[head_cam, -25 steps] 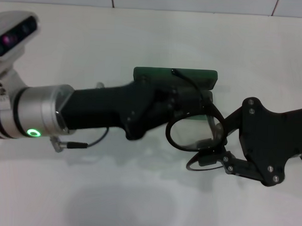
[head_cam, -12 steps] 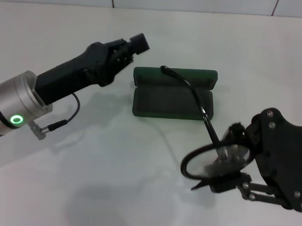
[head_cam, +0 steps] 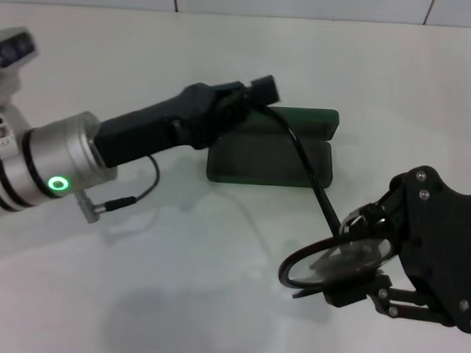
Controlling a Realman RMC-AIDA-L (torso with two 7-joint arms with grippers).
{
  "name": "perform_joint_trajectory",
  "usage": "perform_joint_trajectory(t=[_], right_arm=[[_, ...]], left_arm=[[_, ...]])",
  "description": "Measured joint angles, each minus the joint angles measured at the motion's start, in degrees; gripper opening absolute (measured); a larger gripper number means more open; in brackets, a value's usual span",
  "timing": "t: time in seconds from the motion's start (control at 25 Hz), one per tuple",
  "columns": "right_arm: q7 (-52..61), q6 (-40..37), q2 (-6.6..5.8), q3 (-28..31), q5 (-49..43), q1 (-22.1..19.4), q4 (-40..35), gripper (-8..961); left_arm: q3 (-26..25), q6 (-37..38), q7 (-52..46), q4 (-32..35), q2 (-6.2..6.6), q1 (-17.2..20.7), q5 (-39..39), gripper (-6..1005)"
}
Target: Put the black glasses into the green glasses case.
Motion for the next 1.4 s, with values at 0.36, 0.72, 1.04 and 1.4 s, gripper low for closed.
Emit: perform_joint_trajectory(t=[0.36,0.72,1.04,1.4], right_arm=[[-0.94,0.37,0.0,0.0,0.04,0.58,0.41,105],[-2.18,0.59,0.06,0.0,0.05,3.52,3.77,105],[-3.01,0.61,0.0,0.26,0.04,4.27,6.76,105],[-3.27,1.71,-0.19,0.45,-0.03,3.84,8.45,105]], left_arm=[[1.28,2.58,-2.98,-1.41,0.0,-2.48,-0.21,28],[2.34,2.75,-3.76,-2.32,-0.23,-3.31,-0.11,28],[3.24,4.58,-3.39,-2.34,-0.36,-3.52,-0.55,28],[3.3,7.81,-2.52,-1.93,-0.35,-3.66,-0.6,28]])
